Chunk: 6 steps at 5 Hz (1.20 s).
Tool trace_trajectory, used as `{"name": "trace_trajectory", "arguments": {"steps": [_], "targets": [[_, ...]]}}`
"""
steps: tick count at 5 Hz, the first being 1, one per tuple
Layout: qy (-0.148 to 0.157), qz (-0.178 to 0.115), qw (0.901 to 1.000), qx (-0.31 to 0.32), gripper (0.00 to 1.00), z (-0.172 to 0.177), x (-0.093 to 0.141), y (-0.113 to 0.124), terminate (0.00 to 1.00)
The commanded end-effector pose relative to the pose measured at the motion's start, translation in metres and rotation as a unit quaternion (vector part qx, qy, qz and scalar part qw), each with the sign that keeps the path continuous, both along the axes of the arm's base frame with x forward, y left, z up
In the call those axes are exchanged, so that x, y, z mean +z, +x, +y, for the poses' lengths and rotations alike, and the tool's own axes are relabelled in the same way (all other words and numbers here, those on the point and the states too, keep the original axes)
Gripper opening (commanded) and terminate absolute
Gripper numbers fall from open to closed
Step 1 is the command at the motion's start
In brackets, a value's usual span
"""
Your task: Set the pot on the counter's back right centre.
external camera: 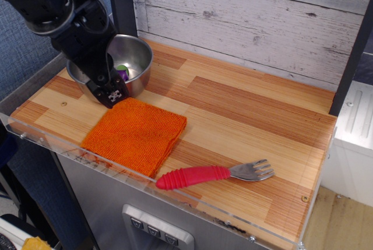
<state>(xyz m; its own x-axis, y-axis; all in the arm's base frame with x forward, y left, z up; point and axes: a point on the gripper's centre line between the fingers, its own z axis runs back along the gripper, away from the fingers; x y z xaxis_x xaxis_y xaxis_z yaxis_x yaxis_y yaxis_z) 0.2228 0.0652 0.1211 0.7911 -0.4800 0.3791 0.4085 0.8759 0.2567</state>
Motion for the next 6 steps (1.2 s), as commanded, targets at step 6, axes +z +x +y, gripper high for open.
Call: {"name": "trace_trajectory", "arguments": {"steps": [6], "targets": [[0.034,0.027,0.9989,0.019,1.00,0.056,0.000,0.080,0.00]]}}
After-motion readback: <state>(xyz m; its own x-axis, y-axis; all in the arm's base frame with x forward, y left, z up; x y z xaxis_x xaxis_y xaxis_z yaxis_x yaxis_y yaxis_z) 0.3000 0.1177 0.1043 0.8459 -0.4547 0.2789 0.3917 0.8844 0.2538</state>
